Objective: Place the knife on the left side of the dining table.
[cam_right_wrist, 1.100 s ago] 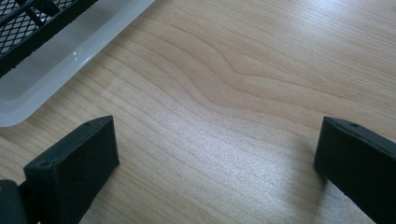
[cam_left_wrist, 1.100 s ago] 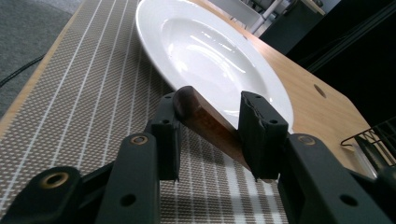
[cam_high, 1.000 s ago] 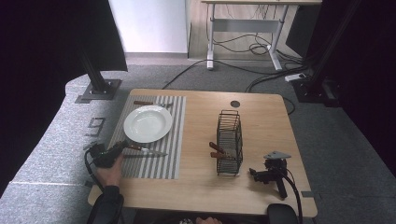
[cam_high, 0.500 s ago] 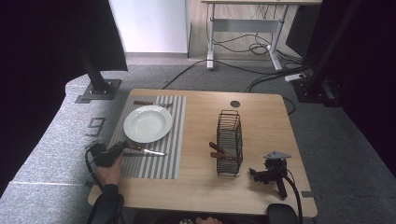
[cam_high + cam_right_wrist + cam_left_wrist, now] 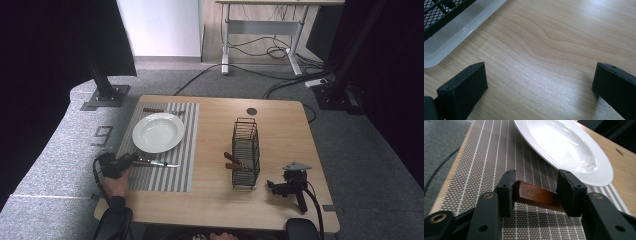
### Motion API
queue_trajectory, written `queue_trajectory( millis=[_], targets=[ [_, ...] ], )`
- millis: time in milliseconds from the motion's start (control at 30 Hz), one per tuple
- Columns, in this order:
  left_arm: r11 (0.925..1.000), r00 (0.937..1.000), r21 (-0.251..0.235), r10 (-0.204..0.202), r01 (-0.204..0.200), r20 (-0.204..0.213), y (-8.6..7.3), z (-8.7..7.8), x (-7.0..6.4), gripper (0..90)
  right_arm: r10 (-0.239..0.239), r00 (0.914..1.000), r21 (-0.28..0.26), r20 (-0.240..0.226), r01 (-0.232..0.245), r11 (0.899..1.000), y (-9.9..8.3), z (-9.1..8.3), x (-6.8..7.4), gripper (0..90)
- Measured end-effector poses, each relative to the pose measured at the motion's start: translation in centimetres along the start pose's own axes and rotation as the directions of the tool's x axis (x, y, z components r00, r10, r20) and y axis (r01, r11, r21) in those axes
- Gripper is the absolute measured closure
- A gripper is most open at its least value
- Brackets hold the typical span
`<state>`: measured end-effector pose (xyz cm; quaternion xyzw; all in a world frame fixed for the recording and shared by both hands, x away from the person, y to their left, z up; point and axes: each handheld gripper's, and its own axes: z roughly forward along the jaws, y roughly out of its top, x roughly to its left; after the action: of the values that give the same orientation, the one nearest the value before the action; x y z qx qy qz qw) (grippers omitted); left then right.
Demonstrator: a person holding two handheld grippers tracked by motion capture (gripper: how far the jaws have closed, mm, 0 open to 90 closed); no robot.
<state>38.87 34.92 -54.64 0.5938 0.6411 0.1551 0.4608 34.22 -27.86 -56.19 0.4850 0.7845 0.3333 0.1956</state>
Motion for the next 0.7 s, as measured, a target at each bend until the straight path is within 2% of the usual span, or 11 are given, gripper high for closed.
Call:
queue_trajectory(
  millis=[300,700],
  targets=[
    [0.9993,0.9994,0.035,0.017,-0.016,-0.03,0.1,0.34,0.05,50.3,0.0,1.0,0.0,0.0,0.0,1.0,0.0,0.0,0.0,0.0],
    [0.9958,0.9946,0.074,0.061,-0.054,-0.084,0.29,0.81,-0.23,49.1,0.0,1.0,0.0,0.0,0.0,1.0,0.01,0.0,0.01,0.0]
  ],
)
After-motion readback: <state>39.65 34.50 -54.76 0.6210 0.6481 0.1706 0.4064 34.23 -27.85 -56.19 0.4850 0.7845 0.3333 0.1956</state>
